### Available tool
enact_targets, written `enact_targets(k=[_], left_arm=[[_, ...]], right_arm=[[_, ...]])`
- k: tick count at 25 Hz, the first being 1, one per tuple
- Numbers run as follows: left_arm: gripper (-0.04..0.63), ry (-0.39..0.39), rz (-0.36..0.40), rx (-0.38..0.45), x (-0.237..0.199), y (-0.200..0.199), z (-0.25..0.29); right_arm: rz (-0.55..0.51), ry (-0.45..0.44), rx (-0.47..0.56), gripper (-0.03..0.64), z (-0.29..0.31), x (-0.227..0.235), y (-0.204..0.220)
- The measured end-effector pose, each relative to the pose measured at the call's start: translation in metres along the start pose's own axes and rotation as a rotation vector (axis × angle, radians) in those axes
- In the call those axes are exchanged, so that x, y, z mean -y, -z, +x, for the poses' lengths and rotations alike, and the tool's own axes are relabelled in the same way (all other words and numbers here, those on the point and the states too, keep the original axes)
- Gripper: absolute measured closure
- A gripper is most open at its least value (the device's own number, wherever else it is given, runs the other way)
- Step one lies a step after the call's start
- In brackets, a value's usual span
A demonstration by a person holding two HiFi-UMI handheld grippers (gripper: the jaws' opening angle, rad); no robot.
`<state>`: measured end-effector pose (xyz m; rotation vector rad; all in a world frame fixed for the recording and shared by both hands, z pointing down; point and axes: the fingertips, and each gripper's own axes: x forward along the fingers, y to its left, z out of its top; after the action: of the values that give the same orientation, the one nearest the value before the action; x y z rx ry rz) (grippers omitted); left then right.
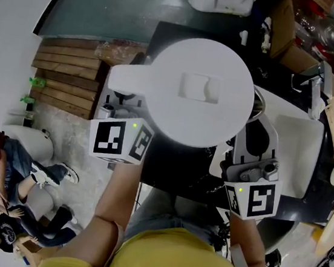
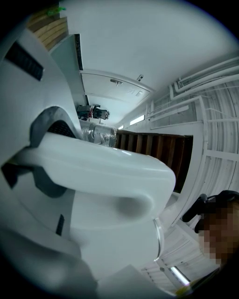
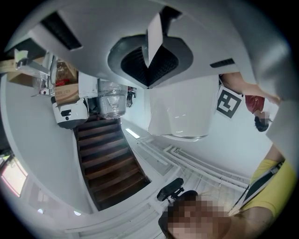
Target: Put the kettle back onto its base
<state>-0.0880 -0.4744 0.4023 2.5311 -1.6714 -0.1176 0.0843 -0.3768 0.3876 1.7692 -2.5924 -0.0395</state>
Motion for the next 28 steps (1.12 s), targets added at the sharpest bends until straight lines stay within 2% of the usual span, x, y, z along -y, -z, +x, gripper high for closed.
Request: enact_targets(k=[15,21,23,26,28], left_arm=[[0.555,0.013,0.027,-0.062,0.000,0.016,0.003],[0.551,0.041,0.119,-0.120,0.006,0.026,0.002],[0.523,0.047,0.117,-0.138,0.007,0.030,-0.002],[0.442,0.045,0.111,-0.157,0.004,0.032,-0.012],[0.436,0.036,0.113,-0.171,0.002,0.032,-0.019]], right_arm=[[0.016,0.029,-0.032,0.612,0.004,0.003,0.008],[0.006,0.055,-0.053,0.612,0.004,0.005,0.012],[0.000,0.061,-0.060,0.612,0.003,0.004,0.013],[-0.007,0.068,-0.067,0.612,0.002,0.003,0.012],[-0.012,0.071,-0.071,0.612,0.000,0.002,0.011]])
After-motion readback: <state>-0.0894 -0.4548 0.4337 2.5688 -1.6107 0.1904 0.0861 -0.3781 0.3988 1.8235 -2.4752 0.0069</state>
